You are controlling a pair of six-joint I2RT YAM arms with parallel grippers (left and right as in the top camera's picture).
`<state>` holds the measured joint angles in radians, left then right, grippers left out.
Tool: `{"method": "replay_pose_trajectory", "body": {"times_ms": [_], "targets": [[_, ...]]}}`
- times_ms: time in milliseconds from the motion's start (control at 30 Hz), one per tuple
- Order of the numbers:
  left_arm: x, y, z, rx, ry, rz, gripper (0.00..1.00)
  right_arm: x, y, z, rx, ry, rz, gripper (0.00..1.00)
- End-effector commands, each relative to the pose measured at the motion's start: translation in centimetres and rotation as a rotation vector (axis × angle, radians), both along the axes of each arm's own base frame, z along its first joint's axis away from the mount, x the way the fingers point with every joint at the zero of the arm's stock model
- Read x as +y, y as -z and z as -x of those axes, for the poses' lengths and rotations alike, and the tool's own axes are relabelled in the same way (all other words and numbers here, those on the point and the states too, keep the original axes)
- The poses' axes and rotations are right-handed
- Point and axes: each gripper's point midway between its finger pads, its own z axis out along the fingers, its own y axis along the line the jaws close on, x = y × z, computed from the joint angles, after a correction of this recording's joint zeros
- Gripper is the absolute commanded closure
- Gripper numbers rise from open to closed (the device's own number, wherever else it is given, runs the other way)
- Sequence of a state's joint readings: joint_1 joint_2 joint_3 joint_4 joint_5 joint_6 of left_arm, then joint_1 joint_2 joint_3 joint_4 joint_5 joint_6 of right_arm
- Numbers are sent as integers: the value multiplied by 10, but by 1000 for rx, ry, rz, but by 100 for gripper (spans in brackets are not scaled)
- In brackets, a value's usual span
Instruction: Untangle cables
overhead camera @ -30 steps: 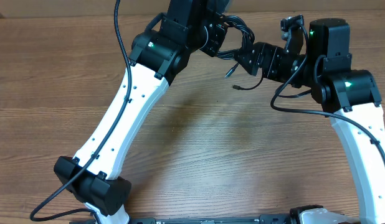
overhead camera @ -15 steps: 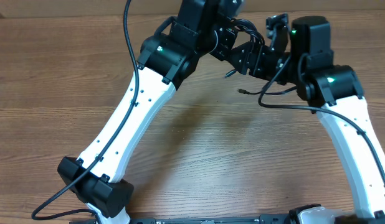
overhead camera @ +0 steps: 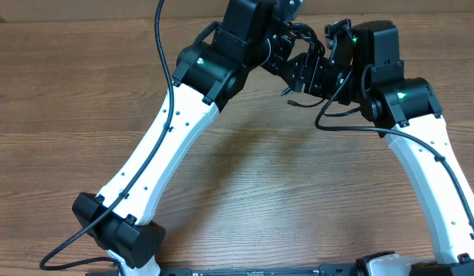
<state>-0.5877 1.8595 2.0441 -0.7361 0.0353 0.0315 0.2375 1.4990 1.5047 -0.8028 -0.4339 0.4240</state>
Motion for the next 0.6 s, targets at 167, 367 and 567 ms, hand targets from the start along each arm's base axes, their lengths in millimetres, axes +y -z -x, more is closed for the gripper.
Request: {"method": "replay_pose_trajectory", "body": {"times_ms": [167, 367, 567], "targets": [[2, -9, -4, -32, -29, -2, 95, -14, -9, -11, -60, 71, 68, 28], [6, -9, -7, -38, -54, -16, 96, -17, -9, -13, -65, 87, 82, 30], [4, -8, -5, -36, -48, -15, 96, -17, -10, -14, -71, 88, 80, 50]]}}
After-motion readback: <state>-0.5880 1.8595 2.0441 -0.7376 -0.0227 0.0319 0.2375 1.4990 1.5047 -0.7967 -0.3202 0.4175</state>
